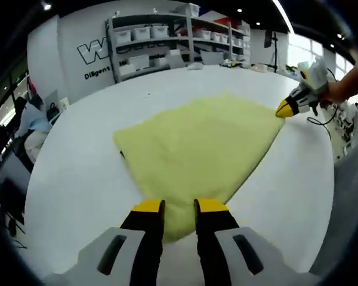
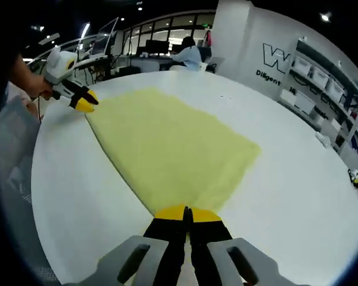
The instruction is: Fold the garment on the visible template until the final outline fits inside the template.
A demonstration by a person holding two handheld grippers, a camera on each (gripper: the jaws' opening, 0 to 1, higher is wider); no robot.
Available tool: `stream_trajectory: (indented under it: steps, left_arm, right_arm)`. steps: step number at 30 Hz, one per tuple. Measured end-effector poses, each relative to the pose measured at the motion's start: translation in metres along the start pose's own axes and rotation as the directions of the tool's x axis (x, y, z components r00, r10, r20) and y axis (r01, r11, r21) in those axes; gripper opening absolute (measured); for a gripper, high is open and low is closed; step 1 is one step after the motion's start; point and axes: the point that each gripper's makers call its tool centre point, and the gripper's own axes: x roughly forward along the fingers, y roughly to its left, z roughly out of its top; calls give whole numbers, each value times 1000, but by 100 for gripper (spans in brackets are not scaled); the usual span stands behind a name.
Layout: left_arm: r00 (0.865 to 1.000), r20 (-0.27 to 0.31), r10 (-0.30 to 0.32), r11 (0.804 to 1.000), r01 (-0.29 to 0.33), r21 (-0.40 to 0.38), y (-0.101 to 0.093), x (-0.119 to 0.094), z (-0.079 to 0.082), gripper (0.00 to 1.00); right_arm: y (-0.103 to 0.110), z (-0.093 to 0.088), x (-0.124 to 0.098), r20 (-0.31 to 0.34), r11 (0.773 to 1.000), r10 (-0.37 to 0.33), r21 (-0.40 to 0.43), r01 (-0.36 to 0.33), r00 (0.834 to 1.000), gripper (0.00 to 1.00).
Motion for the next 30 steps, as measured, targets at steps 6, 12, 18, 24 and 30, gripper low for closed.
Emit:
stream_trajectory:
  steps: [6,12,18,24,30]
  left_arm:
    - [1000,-18,-5,1000,5,6,-6,-5,-6,19]
    - [999,-19,30,999,-29,33,-4,-13,0,19]
    - [999,-4,41,998,-40,53,-22,-14,8,16]
    - [995,-36,92,994,-94,-52,-16,-4,-4,21]
    - [991,-90,99,993,-104,-60,-8,-24,-17,21]
  right_arm:
    - [-3,-14,-11,-23,1000,-12,22,12,1000,0]
    - [-6,-27,-20,-65,998,-33,42,36,997,0]
    - [10,1,-24,43,999,-19,-34,21,999,0]
    - [28,-11,-14,-42,998,19,-57,-21,999,0]
    - [31,-19,-27,-24,999,27,-18,-28,999,0]
